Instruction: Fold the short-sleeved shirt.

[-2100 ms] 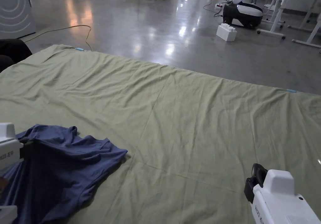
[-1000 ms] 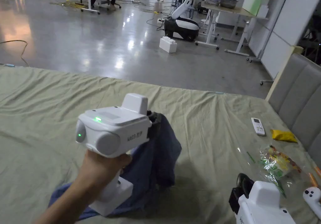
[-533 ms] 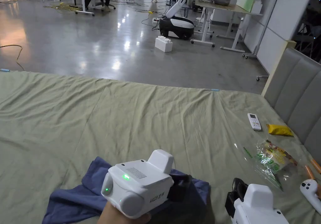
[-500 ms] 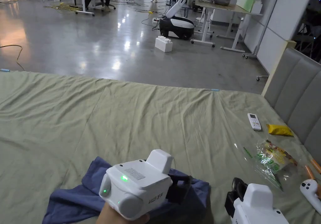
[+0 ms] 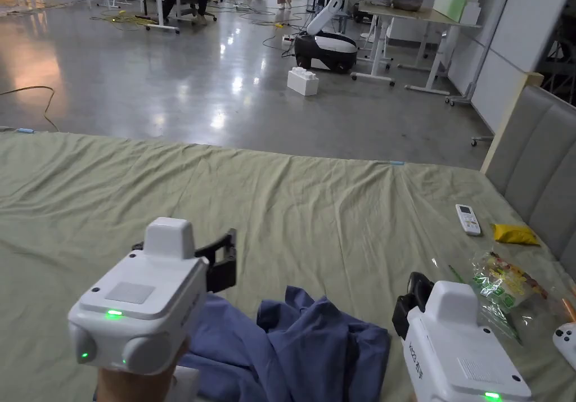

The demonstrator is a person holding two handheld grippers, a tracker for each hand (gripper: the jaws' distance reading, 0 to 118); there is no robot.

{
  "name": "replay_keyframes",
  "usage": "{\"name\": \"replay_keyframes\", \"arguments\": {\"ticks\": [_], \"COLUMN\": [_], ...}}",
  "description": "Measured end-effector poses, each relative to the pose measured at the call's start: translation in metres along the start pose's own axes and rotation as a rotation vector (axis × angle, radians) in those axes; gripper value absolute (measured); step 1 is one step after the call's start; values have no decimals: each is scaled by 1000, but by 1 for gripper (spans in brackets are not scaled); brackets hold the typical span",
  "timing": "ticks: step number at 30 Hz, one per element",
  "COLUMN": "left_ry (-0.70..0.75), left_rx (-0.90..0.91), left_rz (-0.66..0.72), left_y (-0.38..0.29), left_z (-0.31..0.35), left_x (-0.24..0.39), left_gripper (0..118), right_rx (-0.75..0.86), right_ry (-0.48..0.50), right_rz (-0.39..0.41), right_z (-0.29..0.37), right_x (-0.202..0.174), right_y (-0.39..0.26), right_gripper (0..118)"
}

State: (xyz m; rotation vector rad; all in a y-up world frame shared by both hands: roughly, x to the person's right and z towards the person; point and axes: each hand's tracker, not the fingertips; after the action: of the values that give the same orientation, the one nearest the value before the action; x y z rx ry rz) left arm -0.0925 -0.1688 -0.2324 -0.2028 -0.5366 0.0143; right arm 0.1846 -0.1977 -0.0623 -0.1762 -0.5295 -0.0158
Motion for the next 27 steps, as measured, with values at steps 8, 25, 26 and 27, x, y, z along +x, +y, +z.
{"name": "replay_keyframes", "arguments": {"ticks": [8, 25, 26, 27], "left_ry": [126, 64, 49, 50], "left_rx": [25, -370, -423, -447], "left_rz": [13, 64, 74, 83], "left_y": [-2, -51, -56, -60], "left_z": [13, -80, -94, -106], "left_x": [-51, -97, -100, -102], "left_gripper": [5, 0, 0, 0], "right_rx": [53, 7, -1, -9], "right_ry": [17, 47, 45, 45], "right_rz": [17, 47, 50, 53], "right_z": [-9, -36, -39, -42], "right_x": [-18, -29, -28, -28], "right_y": [17, 2, -1, -3], "right_gripper": [2, 2, 2, 2]}}
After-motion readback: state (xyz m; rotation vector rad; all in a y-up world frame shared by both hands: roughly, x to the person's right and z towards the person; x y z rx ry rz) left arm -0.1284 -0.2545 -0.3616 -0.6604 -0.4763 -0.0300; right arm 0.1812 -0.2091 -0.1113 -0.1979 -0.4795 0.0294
